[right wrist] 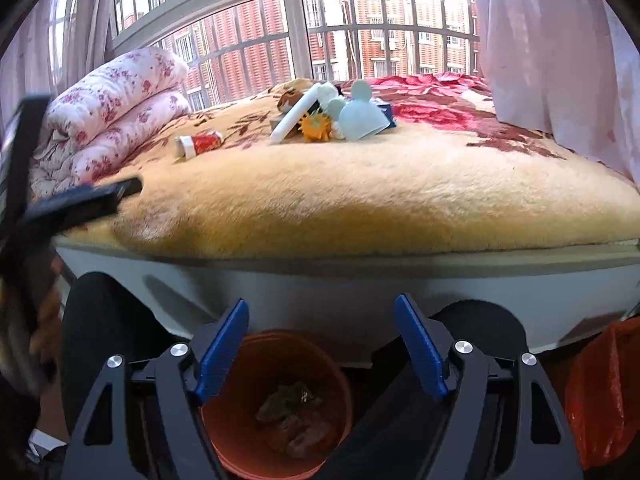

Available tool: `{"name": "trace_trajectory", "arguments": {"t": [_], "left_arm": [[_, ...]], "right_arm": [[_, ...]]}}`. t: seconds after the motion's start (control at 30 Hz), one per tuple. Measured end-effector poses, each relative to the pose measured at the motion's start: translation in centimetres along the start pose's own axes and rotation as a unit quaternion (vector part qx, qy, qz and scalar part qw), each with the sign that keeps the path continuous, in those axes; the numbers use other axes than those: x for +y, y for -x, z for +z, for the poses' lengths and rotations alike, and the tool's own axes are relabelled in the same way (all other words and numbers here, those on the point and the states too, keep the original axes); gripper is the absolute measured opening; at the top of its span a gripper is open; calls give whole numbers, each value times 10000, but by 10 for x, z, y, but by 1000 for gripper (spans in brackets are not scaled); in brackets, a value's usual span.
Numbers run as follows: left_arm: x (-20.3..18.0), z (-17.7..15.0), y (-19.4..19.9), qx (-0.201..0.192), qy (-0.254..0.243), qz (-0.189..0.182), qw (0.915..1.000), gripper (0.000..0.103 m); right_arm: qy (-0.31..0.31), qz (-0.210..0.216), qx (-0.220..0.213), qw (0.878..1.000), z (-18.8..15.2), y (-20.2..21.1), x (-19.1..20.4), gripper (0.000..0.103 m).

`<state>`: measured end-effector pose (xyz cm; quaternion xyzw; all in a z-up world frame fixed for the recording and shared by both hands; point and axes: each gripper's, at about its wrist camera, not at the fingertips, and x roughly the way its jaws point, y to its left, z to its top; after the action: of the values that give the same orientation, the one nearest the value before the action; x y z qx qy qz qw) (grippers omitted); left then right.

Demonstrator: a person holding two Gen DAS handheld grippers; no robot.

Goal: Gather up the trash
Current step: 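Grasp the toothpaste tube with the left gripper while the right grasps the pale blue bottle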

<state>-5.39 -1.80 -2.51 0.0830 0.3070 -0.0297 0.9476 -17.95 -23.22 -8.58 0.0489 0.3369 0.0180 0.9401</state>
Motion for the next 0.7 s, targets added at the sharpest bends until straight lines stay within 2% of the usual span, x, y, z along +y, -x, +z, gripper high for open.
{"name": "trace_trajectory", "arguments": {"t": [0.1,0.17,0.23,0.3,0.4,0.43,0.47,0.5,0.53,0.57,0.6,0.7], "left_arm": [[9,40,-41,76,-304,-18,9995,91],[17,64,-72,237,-310,46,9992,91],[20,85,-99,461,-384,-195,9980,91],[19,98,-120,549,-453,-46,9975,91],[9,104,-165,1058,-656,-17,9922,91],[6,102,-179,1267,-684,-39,9896,84],[4,98,-190,1431,-689,14,9873,72],[3,93,-198,1594,-695,25,9848,35],[2,89,-203,1731,-651,-144,9826,33],[0,89,-200,1567,-643,-48,9855,29],[-4,87,-191,1386,-681,-7,9880,21],[-13,83,-168,1007,-708,282,9920,18]], "right_arm": [[-17,-26,-58,10000,5,-1,-3,77],[-22,-45,-59,10000,8,-3,-5,77],[-56,-56,-35,10000,10,-6,-7,77],[-88,-54,5,9999,12,-9,-10,77],[-127,-60,95,9999,14,-18,-14,77],[-129,-65,112,9998,14,-19,-15,77],[-126,-77,126,9998,15,-21,-15,77],[-130,-84,127,9998,16,-22,-16,77],[-155,-79,106,9998,17,-21,-17,77],[-172,-73,85,9998,17,-20,-18,77],[-180,-80,48,9998,19,-18,-19,77],[-116,-117,-120,9998,29,-12,-20,77]]}}
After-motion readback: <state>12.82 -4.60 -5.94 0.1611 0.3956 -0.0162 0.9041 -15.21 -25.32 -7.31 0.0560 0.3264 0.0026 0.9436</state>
